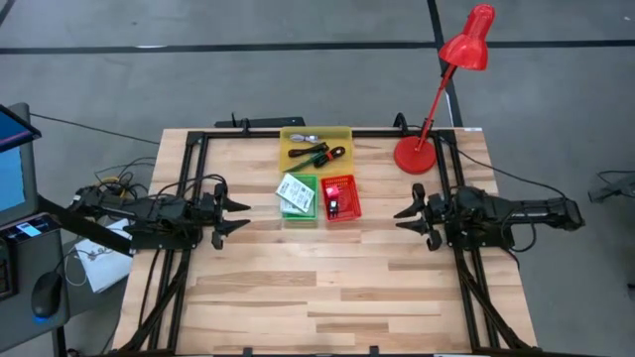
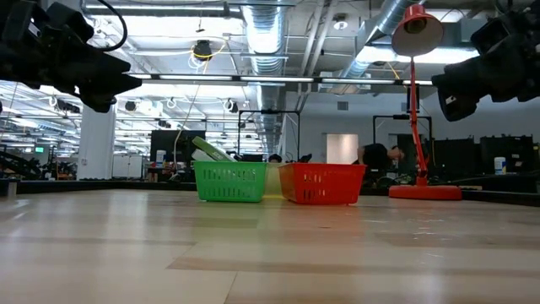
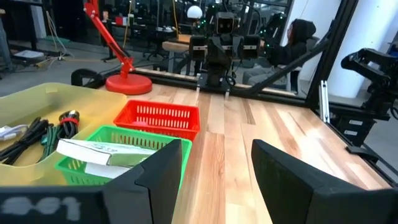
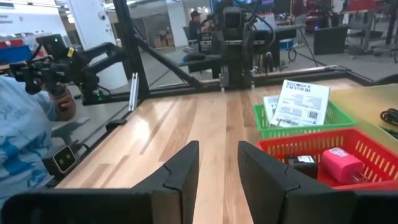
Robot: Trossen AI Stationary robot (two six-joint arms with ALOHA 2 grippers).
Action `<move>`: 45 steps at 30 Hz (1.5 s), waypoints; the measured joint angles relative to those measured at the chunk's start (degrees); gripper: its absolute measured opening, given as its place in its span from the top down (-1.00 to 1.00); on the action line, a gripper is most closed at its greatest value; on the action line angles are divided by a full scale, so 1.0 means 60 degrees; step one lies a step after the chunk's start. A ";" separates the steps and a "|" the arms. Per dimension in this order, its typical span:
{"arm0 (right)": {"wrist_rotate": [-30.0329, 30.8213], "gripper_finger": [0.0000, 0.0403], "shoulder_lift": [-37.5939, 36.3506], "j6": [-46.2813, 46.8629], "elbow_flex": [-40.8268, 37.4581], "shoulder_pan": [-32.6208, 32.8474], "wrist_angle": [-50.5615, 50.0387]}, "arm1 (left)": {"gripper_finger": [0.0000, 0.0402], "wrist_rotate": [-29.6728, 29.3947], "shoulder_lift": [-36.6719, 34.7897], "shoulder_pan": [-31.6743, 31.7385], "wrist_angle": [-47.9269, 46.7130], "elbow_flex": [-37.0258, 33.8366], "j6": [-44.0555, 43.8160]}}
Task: Pick and place items into bin
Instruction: Return to Home Position
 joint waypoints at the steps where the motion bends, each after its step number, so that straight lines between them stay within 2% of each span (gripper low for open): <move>1: -0.0004 0.48 0.0037 0.0000 -0.0003 0.0001 0.0004 | 0.08 0.0014 0.0027 0.0000 -0.0002 0.0000 -0.0003; 9: -0.0004 0.48 0.0078 0.0759 -0.0004 0.0001 0.0098 | 0.08 0.0022 0.0069 0.0000 -0.0007 0.0000 -0.0007; 45: -0.0011 0.48 0.0079 0.0761 -0.0007 0.0001 0.0004 | 0.08 0.0030 0.0069 0.0000 -0.0020 -0.0010 -0.0015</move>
